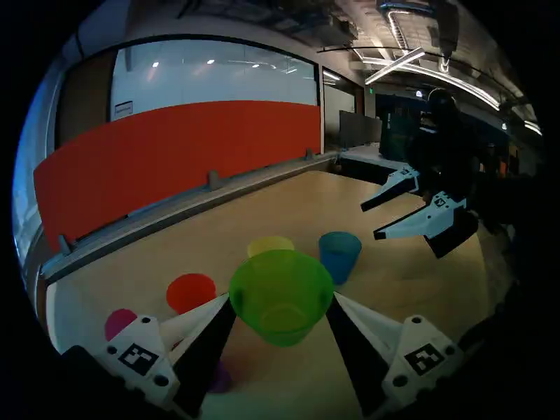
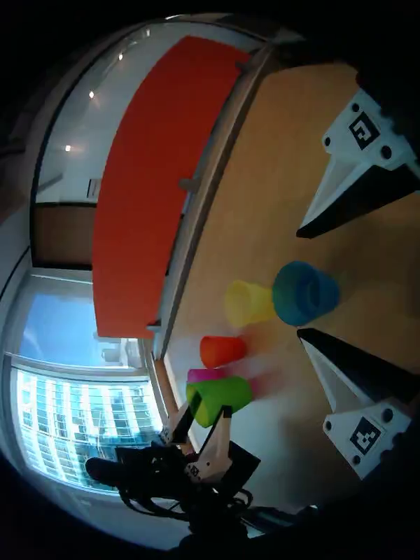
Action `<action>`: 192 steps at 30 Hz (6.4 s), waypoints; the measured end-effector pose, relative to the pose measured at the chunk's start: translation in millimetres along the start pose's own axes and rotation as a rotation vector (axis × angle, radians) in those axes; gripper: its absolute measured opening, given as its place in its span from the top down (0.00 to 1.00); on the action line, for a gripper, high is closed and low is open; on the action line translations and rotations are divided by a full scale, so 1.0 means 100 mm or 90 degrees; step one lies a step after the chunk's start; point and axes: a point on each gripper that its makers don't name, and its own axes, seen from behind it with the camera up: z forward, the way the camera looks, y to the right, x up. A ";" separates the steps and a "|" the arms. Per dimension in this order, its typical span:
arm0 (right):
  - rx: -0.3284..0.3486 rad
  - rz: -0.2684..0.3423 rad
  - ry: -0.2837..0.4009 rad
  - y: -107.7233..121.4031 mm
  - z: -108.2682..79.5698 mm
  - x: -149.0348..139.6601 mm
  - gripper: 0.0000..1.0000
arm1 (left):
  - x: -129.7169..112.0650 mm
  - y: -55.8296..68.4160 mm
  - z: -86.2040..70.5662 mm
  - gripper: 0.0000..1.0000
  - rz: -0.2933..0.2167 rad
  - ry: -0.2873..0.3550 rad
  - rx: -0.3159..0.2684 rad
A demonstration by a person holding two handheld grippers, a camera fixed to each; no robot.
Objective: Pour water
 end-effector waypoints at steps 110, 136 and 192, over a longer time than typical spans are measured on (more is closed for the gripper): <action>-0.019 -0.015 0.230 -0.59 -0.63 1.15 0.09 | 0.57 0.21 -0.82 0.14 -0.015 0.156 0.006; -0.003 -0.043 0.249 -0.68 -0.68 1.30 0.09 | 0.67 0.27 -0.90 0.14 -0.017 0.188 0.000; -0.010 -0.423 0.295 -1.10 -0.64 2.39 0.10 | 0.74 0.63 -0.86 0.14 -0.008 0.207 -0.056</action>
